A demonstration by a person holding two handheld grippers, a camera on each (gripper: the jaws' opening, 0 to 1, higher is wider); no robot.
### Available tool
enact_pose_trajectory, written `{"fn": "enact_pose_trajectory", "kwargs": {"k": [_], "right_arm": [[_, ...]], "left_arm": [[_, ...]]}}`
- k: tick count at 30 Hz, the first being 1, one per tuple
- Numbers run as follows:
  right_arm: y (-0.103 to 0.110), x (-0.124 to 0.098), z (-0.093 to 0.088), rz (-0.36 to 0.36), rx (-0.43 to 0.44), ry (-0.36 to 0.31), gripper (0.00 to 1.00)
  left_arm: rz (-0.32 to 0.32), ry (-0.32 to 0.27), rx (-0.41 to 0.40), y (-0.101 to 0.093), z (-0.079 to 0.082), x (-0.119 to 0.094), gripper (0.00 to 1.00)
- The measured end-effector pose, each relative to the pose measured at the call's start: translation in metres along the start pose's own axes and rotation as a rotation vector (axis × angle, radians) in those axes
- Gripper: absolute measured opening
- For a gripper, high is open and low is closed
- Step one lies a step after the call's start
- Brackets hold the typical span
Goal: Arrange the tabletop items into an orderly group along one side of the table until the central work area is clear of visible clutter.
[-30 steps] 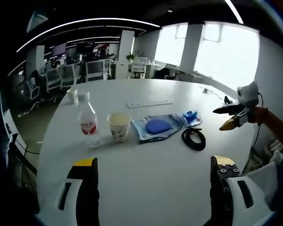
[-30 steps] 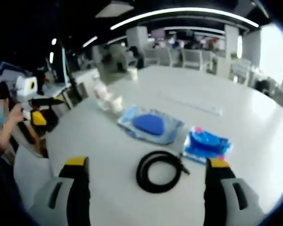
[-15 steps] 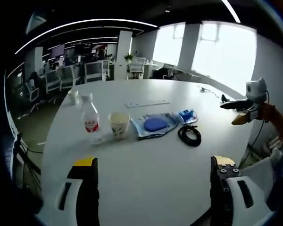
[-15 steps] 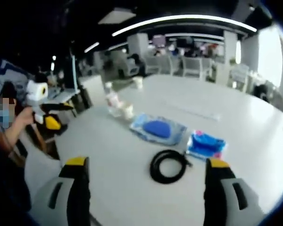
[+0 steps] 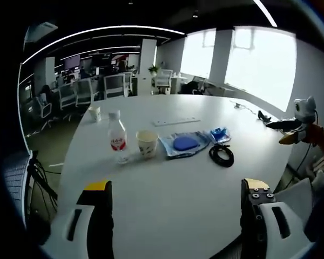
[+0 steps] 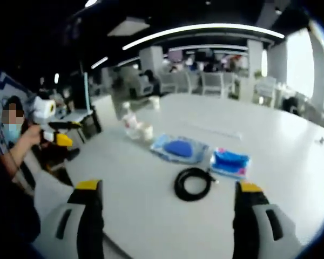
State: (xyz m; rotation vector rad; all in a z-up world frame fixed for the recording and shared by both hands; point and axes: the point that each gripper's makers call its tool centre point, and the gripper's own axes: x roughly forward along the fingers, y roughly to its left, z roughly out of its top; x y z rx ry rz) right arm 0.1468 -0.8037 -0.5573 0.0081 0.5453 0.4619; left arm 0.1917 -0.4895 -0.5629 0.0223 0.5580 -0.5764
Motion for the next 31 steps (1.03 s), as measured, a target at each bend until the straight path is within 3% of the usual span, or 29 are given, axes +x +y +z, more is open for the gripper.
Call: {"fn": "enact_pose_trajectory", "kwargs": {"k": [12,19,31], "right_arm": [[0.017,-0.019,-0.032,-0.001,0.068,-0.038,0.99],[0.020,-0.023,-0.058,-0.032,0.098,-0.002,0.99],[0.024,-0.026,-0.074,-0.061,0.093,0.035,1.00]], "left_arm": [[0.052,-0.028,-0.027,0.003,-0.013,-0.028,1.00],[0.053,-0.014,-0.039,-0.002,-0.024,-0.035,1.00],[0.063,-0.027,-0.054,-0.001,-0.029,-0.041,1.00]]}}
